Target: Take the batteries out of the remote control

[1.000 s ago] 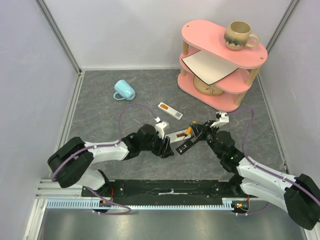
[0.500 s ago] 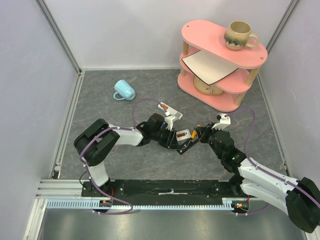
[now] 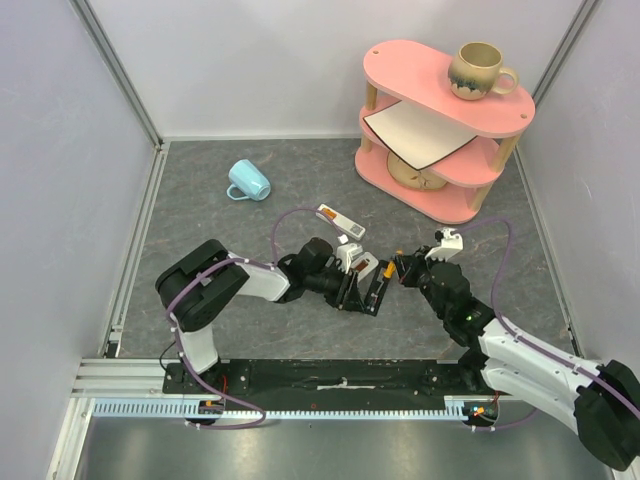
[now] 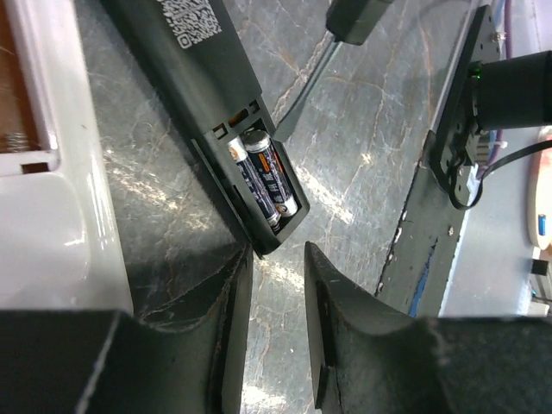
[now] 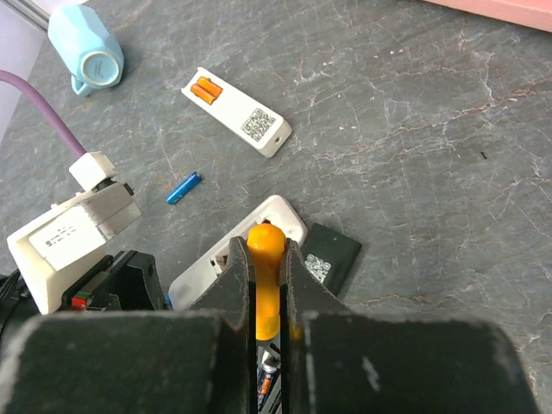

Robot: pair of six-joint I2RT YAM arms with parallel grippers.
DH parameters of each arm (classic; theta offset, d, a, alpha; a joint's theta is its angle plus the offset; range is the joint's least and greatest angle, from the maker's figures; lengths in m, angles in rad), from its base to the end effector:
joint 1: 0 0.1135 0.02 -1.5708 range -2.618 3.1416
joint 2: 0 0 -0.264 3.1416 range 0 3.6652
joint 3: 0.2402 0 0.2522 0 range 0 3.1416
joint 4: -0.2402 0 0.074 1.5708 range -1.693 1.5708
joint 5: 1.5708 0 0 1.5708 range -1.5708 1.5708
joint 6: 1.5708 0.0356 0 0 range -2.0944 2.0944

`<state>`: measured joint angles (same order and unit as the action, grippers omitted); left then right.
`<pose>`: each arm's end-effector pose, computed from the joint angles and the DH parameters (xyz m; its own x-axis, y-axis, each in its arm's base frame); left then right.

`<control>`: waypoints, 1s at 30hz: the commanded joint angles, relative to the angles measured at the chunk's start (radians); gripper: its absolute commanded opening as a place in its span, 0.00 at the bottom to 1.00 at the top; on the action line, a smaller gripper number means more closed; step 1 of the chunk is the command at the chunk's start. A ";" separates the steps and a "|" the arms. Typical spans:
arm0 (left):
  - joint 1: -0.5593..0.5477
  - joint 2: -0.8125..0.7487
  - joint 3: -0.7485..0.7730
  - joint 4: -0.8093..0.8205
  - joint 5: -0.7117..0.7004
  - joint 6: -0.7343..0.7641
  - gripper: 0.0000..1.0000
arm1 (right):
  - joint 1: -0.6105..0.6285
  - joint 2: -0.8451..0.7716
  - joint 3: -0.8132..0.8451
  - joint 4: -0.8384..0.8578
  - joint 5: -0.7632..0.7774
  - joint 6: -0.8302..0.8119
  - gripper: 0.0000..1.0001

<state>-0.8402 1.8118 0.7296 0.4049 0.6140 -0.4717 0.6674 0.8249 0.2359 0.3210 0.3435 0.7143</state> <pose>0.2058 -0.2604 0.1171 -0.7853 0.3199 -0.5301 0.6191 0.4001 -0.6757 0.1500 0.1029 0.1927 -0.3718 0.4923 -0.7870 -0.1113 0.8180 0.5643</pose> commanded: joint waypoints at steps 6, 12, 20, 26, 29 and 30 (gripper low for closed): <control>-0.005 0.035 -0.019 0.077 0.043 -0.050 0.34 | -0.003 -0.012 -0.026 -0.005 0.029 -0.012 0.00; -0.003 0.043 -0.015 0.069 0.035 -0.048 0.33 | -0.003 -0.010 -0.038 -0.005 0.025 -0.007 0.00; -0.003 0.040 0.001 0.045 0.015 -0.048 0.33 | -0.003 0.055 -0.060 0.065 -0.018 0.014 0.00; -0.003 0.041 0.014 0.028 0.007 -0.047 0.33 | -0.003 0.042 -0.083 0.118 -0.089 0.069 0.00; -0.003 0.040 0.016 0.018 -0.003 -0.044 0.32 | -0.005 0.030 -0.073 0.107 -0.115 0.079 0.00; -0.003 0.041 0.017 0.014 -0.006 -0.044 0.32 | -0.003 0.028 -0.072 0.105 -0.123 0.082 0.00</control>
<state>-0.8421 1.8378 0.7265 0.4507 0.6369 -0.5053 0.6636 0.8715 0.1608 0.3943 0.2714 0.7555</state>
